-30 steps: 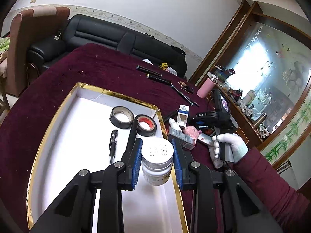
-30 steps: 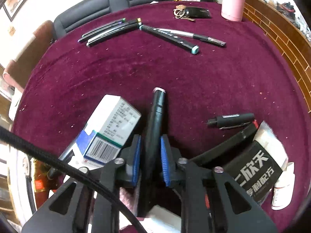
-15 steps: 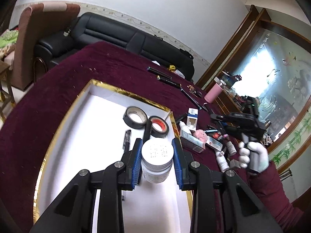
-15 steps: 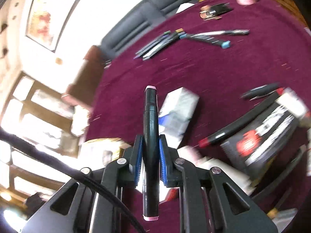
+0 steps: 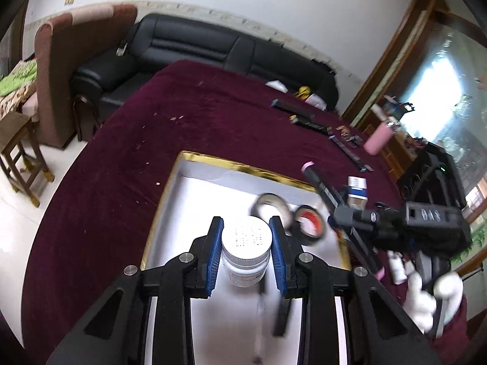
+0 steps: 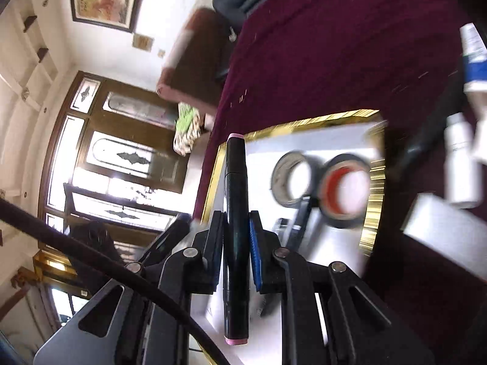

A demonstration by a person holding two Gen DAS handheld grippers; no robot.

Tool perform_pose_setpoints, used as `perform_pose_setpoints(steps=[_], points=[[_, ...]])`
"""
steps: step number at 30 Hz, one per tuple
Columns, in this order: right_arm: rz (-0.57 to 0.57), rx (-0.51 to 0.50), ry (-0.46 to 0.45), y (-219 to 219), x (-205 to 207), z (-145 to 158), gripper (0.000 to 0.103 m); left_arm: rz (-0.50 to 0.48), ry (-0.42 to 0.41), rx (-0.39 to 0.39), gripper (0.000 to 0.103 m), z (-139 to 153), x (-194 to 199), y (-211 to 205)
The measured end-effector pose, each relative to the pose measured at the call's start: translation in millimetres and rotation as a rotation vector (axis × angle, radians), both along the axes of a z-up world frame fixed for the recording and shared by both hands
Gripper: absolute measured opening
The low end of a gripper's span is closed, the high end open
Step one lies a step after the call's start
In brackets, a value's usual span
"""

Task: Organize objects
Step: 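Place the white jar and the black marker in the tray and open both grippers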

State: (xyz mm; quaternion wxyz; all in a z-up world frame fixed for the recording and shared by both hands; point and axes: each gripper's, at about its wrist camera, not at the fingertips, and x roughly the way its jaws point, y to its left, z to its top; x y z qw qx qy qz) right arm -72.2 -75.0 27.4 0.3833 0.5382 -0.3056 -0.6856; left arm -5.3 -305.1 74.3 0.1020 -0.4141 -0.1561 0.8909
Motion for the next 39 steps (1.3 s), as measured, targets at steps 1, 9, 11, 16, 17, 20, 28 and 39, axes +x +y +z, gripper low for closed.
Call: perform_pose_setpoints(steps=[1, 9, 11, 16, 17, 20, 28, 39], points=[[0.01, 0.006, -0.013, -11, -4, -4, 0.015, 0.006, -0.024, -0.001, 0.025, -5, -10, -4], [0.023, 0.13, -0.066, -53, -22, -29, 0.013, 0.075, -0.113, 0.051, 0.026, -42, -49, -25], [0.015, 0.121, -0.051, -55, -23, -27, 0.016, 0.086, -0.114, 0.081, 0.028, -44, -50, -30], [-0.001, 0.141, 0.015, -54, -19, -14, 0.035, 0.081, -0.098, 0.118, 0.038, -41, -45, -34], [-0.007, 0.143, 0.032, -53, -17, -10, 0.035, 0.08, -0.089, 0.116, 0.043, -39, -44, -33], [-0.018, 0.142, 0.085, -39, -8, 3, 0.035, 0.087, -0.054, 0.108, 0.058, -30, -40, -32], [-0.106, 0.107, 0.218, 22, 27, 36, 0.043, 0.094, 0.103, 0.071, 0.058, 14, 1, -19], [-0.389, 0.226, 0.61, 103, 123, 107, 0.071, -0.157, 0.32, 0.136, 0.082, 32, 59, 103]])
